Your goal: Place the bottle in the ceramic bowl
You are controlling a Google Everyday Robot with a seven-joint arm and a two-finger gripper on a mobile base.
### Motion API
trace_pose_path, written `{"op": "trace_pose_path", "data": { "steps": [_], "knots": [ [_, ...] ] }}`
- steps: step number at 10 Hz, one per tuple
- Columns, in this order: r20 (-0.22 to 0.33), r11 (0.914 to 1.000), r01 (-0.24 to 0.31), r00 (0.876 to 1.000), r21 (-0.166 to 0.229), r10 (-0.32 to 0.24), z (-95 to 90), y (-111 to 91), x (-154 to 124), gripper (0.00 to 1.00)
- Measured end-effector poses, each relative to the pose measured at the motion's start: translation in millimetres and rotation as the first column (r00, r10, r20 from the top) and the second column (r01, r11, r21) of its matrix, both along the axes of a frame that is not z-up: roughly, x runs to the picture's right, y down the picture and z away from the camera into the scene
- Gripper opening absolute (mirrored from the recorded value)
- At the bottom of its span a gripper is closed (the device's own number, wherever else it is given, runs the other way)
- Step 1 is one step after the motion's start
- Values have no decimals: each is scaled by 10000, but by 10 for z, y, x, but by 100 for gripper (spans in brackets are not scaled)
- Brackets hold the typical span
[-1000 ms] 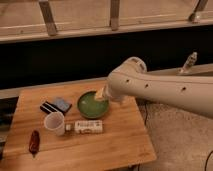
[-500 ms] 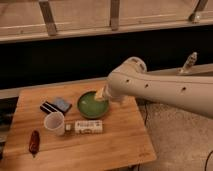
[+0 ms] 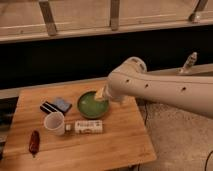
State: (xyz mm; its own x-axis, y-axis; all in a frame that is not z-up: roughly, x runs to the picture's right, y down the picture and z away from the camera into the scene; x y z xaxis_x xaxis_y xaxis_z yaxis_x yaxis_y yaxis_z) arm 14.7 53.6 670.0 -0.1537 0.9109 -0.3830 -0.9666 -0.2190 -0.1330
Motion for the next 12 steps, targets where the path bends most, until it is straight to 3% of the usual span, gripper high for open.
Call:
{"op": "trace_pose_path", "data": {
  "steps": [4, 6, 8, 9, 12],
  "knots": [
    [-1, 10000, 7, 10000, 4, -7, 0, -1, 0, 70],
    [370, 9986, 474, 9982, 250, -483, -50, -31, -58, 70],
    [1111, 9826, 1784, 9768, 517, -1832, -66, -28, -207, 70],
    [1590, 9680, 2451, 9550, 531, -2505, -39, 7, -307, 70],
    [2167, 9458, 3222, 9212, 408, -3232, 67, 22, -394, 70]
  ]
}}
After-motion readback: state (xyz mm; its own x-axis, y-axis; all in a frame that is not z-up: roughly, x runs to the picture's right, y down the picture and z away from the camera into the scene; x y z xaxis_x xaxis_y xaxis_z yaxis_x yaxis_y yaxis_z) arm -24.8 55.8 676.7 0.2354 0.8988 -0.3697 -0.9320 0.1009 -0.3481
